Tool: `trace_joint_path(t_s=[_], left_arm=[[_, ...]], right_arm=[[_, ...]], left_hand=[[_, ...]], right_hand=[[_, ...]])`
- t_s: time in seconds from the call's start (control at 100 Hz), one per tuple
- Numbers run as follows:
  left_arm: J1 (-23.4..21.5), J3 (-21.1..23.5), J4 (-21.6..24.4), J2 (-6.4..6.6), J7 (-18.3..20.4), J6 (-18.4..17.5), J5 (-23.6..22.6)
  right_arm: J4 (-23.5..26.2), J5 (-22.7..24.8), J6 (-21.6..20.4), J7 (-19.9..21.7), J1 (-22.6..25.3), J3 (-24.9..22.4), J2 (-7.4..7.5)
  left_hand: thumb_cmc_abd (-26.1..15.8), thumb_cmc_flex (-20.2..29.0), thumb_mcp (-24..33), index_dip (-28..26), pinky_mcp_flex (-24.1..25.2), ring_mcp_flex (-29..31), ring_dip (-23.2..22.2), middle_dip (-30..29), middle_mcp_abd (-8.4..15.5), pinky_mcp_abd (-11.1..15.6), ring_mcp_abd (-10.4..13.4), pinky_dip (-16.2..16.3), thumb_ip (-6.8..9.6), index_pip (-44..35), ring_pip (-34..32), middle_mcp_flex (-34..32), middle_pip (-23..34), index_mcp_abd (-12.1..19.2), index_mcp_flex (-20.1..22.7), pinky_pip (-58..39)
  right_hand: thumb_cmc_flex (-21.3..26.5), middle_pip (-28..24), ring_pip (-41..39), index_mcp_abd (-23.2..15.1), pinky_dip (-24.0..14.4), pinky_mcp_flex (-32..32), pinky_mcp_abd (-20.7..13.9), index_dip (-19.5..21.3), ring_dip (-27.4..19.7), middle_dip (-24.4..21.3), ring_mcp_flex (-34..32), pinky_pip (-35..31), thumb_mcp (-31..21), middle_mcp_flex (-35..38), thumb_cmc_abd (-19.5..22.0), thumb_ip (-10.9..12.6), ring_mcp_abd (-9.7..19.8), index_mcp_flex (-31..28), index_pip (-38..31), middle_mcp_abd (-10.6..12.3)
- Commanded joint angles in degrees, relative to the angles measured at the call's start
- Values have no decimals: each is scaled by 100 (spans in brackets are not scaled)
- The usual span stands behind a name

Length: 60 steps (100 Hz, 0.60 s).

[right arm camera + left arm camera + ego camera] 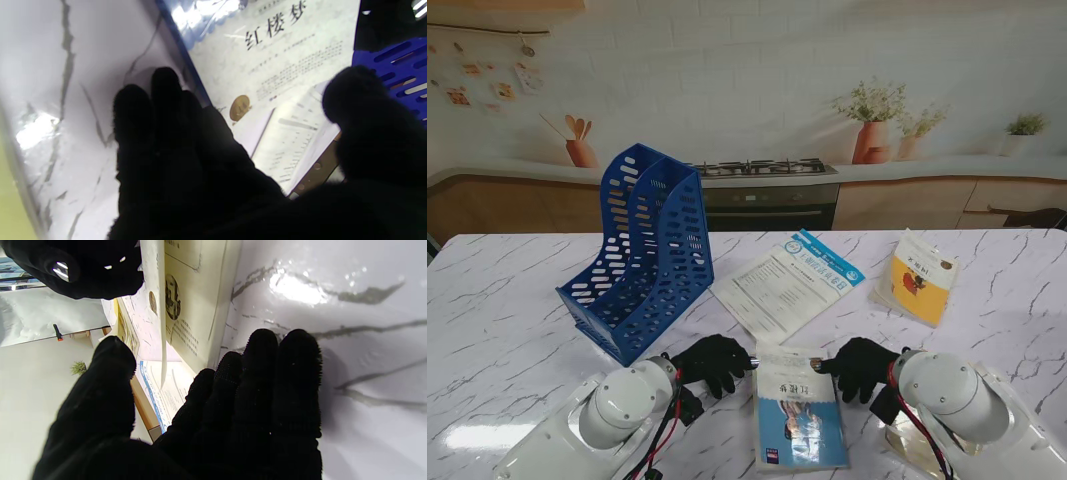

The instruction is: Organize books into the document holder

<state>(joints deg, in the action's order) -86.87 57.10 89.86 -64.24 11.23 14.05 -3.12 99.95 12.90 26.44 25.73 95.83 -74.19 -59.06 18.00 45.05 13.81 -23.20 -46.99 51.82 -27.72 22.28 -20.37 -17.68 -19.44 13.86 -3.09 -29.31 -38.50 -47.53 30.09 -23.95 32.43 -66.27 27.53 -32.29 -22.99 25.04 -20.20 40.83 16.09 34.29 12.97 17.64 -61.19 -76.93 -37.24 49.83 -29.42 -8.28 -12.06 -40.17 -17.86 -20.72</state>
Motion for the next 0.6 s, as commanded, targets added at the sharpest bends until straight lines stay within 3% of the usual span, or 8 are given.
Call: trace_joint_path(t_s=[0.0,0.31,0.34,0.37,0.42,0.45,0.55,0.59], left_arm=[[35,-99,-143,-50,169,-54,95],[183,-270,-327,-58,300,65,231],[196,-285,-341,-55,324,77,243],[208,-300,-356,-52,346,89,251],[230,-328,-388,-50,374,99,266],[242,-344,-400,-48,396,110,277],[271,-387,-444,-52,415,111,308],[288,-410,-461,-60,409,120,324]], right_arm=[[-152,30,29,33,69,137,-54],[-359,-182,111,104,-22,295,-51],[-369,-179,94,86,-23,305,-56],[-376,-176,80,78,-27,314,-58],[-383,-187,64,71,-31,325,-61],[-384,-201,55,56,-28,330,-67],[-387,-240,15,5,-15,350,-83],[-390,-254,-1,-20,-13,362,-91]], left_hand=[[81,-75,107,98,-266,62,60,-88,-169,341,-381,-148,3,53,39,-6,-40,-348,-75,13],[51,-21,187,89,-346,74,73,-83,-195,289,-493,-320,5,22,-24,-36,-10,-361,-61,-45],[37,-27,188,93,-347,116,74,-80,-157,281,-293,-338,4,30,-47,-27,-4,-358,-75,-56],[37,-25,187,95,-346,84,82,-81,-176,280,-412,-347,4,35,-23,-19,-6,-354,-85,-60],[32,-7,192,98,-346,164,88,-73,-128,280,-194,-363,6,43,-37,-30,12,-361,-99,-68],[29,-7,189,100,-345,126,96,-69,-157,280,-396,-375,6,50,-6,-11,15,-356,-120,-73],[13,22,200,105,-332,47,82,-68,-179,260,-560,-398,11,67,-4,36,11,-352,-162,-75],[14,51,215,114,-308,94,57,-60,-114,237,-273,-409,16,87,-71,60,25,-355,-191,-79]], right_hand=[[-71,379,341,397,108,207,649,-139,-179,-155,105,34,-67,-287,-131,107,-273,117,14,-666],[-14,353,406,376,219,183,644,-146,-205,-150,150,93,-82,-374,-77,104,-259,143,42,-642],[-16,347,402,367,226,184,643,-144,-203,-149,136,94,-81,-359,-74,104,-244,138,39,-630],[-19,348,405,358,234,182,631,-142,-204,-151,138,97,-79,-355,-71,103,-250,138,38,-623],[-20,348,403,339,243,183,625,-139,-203,-153,126,97,-81,-348,-66,104,-233,133,34,-608],[-15,344,401,339,248,183,624,-137,-202,-152,119,96,-84,-336,-69,104,-235,128,30,-607],[-10,350,402,318,265,178,622,-131,-202,-158,115,93,-96,-328,-74,105,-226,126,24,-587],[-12,352,397,317,271,177,620,-128,-200,-160,106,92,-103,-318,-80,105,-232,120,19,-587]])
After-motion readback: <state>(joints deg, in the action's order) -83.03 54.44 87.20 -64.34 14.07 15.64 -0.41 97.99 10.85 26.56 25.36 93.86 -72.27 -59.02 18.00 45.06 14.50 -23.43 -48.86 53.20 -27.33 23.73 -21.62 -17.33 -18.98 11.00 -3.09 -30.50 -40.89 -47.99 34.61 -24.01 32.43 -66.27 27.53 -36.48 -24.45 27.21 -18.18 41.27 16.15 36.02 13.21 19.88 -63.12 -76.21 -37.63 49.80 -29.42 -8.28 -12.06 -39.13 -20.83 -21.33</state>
